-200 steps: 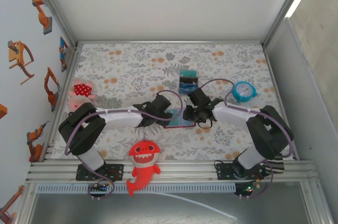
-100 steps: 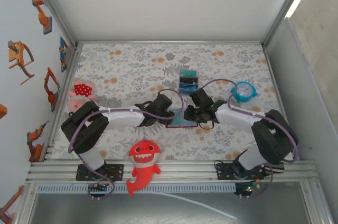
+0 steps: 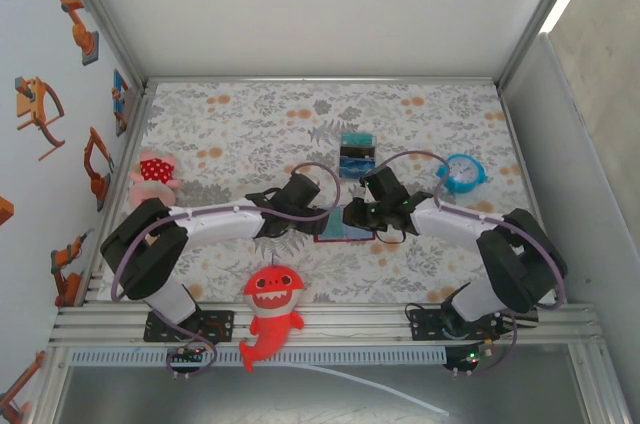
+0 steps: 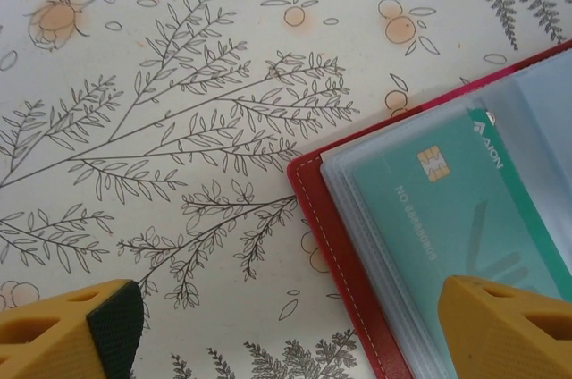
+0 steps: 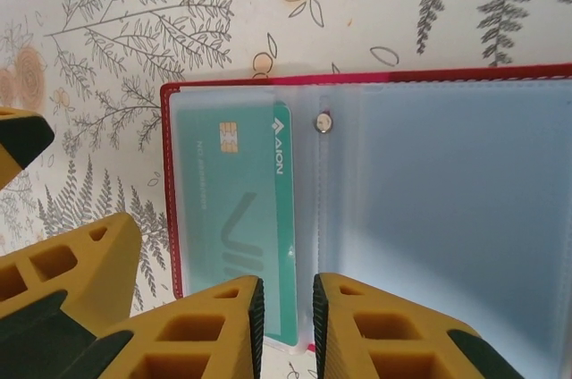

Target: Take the credit cards out of the card holder

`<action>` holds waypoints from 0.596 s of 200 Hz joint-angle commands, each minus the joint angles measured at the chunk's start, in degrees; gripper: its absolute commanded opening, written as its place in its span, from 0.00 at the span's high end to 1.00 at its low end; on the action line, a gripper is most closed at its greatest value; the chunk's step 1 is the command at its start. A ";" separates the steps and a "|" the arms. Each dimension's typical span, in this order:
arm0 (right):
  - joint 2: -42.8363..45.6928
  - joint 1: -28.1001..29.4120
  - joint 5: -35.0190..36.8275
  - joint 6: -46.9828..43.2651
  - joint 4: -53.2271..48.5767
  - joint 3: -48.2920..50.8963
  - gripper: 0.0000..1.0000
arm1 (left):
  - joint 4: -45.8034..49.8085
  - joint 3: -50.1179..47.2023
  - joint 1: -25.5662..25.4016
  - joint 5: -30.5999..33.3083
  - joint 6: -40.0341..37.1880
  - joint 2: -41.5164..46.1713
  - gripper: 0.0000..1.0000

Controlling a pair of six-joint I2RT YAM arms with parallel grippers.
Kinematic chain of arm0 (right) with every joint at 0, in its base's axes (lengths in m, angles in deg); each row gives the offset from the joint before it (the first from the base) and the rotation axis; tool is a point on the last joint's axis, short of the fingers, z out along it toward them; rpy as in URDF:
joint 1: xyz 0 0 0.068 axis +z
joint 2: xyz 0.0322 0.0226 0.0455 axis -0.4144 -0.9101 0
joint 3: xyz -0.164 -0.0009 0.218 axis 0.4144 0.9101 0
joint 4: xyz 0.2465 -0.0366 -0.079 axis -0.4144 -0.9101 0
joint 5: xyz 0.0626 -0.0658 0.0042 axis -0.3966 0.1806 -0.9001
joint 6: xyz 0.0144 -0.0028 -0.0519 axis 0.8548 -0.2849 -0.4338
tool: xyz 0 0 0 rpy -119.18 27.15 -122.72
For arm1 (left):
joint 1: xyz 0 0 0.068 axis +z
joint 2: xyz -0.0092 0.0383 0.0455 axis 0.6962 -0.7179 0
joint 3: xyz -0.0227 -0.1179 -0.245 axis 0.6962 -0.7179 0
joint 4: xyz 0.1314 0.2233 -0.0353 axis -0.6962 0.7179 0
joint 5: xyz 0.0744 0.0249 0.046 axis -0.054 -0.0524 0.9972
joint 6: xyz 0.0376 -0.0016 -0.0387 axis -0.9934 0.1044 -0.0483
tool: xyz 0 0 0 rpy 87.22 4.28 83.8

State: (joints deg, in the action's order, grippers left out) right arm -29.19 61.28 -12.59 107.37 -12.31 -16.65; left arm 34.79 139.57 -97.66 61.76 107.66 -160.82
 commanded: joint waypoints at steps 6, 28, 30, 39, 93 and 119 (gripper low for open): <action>-1.88 -0.32 -3.30 -1.53 1.81 0.19 0.77 | 2.00 0.27 0.19 -1.51 1.29 -1.76 0.14; -2.82 -0.58 -3.92 -1.75 1.69 0.00 0.77 | 1.81 0.36 0.23 -1.58 1.15 -2.76 0.14; -2.98 -0.58 -3.93 -1.75 1.70 0.03 0.77 | 1.80 0.43 0.24 -1.54 1.08 -2.79 0.14; -3.24 -0.76 -4.02 -1.77 1.68 -0.02 0.77 | 1.97 0.61 0.19 -1.57 0.96 -3.20 0.14; -4.52 -1.46 -5.67 -1.60 3.24 0.32 0.78 | 4.80 2.23 0.19 -0.63 0.32 -5.05 0.15; -5.24 -1.55 -6.58 -1.27 4.76 0.59 0.78 | 5.26 2.30 0.19 -0.65 0.06 -5.29 0.16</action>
State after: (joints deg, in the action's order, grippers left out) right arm -33.16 60.16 -17.56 106.30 -9.84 -16.65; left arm 36.64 140.97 -97.66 60.72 107.84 -165.09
